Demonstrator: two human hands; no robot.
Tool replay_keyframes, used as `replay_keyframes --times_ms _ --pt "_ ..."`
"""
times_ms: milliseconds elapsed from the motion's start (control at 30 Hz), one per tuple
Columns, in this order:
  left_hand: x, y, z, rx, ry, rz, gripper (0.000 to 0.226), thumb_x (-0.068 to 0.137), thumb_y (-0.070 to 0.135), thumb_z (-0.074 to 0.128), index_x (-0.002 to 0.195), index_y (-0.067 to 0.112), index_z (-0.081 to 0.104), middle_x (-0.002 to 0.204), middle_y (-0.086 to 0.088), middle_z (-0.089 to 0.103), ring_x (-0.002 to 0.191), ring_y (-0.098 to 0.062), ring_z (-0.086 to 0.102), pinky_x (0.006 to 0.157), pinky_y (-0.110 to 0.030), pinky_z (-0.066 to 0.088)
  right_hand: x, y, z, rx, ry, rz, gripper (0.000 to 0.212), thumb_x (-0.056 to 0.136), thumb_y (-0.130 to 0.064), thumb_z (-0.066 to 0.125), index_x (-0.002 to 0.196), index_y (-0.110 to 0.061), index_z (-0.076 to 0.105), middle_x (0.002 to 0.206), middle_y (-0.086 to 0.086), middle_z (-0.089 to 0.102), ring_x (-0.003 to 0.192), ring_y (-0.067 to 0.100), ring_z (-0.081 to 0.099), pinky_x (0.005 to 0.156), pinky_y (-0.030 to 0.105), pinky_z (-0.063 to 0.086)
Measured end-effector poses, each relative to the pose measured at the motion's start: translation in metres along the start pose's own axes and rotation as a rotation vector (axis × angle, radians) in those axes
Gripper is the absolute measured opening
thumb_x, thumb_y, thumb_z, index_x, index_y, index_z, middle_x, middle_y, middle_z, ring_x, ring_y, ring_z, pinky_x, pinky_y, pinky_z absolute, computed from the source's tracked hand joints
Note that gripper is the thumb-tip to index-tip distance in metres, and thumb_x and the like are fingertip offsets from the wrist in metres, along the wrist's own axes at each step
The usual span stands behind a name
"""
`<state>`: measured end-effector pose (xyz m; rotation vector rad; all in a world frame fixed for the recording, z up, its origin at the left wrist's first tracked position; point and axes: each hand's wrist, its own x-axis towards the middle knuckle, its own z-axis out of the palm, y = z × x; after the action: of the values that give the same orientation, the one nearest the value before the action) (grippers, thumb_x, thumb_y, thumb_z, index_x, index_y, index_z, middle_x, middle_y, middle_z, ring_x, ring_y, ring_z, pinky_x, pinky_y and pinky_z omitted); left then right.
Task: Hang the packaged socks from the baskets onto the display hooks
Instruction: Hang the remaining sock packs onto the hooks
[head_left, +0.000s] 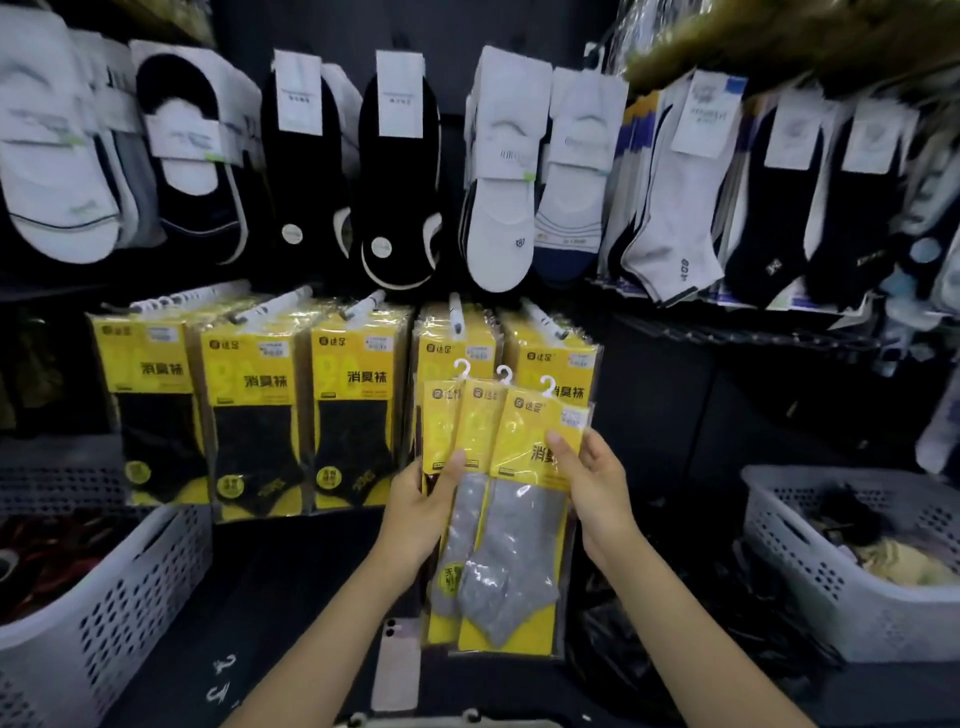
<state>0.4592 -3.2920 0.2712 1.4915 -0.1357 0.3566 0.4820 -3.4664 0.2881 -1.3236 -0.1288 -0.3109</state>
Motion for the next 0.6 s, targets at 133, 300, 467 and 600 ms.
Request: replay_keyframes --times_ms 133,300,467,600 --pt "0.017 0.009 -0.006 -0.001 0.122 0.072 0.026 0.079 0.05 0.055 0.092 0.03 0.066 0.083 0.015 0.074 0.077 -0.001 0.069 0.058 -0.011 0.05 0.033 -0.017 -0.017 0.007 0.123 -0.008 0.015 0.095 -0.02 0.057 0.103 -0.012 0.066 0.1 0.002 0.073 0.093 0.017 0.068 0.082 0.031 0.054" --pt "0.031 0.014 -0.021 0.0 0.187 0.105 0.023 0.084 0.045 0.056 0.093 0.027 0.066 0.082 0.017 0.073 0.075 0.0 0.069 0.054 -0.01 0.049 0.069 -0.03 -0.021 -0.046 0.133 -0.063 0.009 0.095 -0.018 0.057 0.094 -0.018 0.065 0.097 0.002 0.072 0.088 0.016 0.068 0.079 0.031 0.054" --pt "0.034 0.008 -0.029 -0.025 0.184 0.111 0.019 0.086 0.039 0.057 0.093 0.023 0.066 0.081 0.017 0.073 0.072 0.0 0.069 0.052 -0.009 0.048 0.091 -0.017 -0.016 -0.118 0.021 -0.106 0.009 0.094 -0.016 0.058 0.098 -0.018 0.065 0.095 -0.004 0.073 0.082 0.006 0.069 0.067 0.017 0.055" --pt "0.037 0.006 -0.03 -0.043 0.184 0.114 0.019 0.087 0.037 0.057 0.094 0.022 0.066 0.082 0.015 0.074 0.073 -0.001 0.07 0.052 -0.009 0.048 0.111 -0.003 -0.013 -0.177 0.038 -0.136 0.008 0.095 -0.019 0.057 0.094 -0.024 0.063 0.093 -0.007 0.071 0.083 0.004 0.068 0.069 0.017 0.055"
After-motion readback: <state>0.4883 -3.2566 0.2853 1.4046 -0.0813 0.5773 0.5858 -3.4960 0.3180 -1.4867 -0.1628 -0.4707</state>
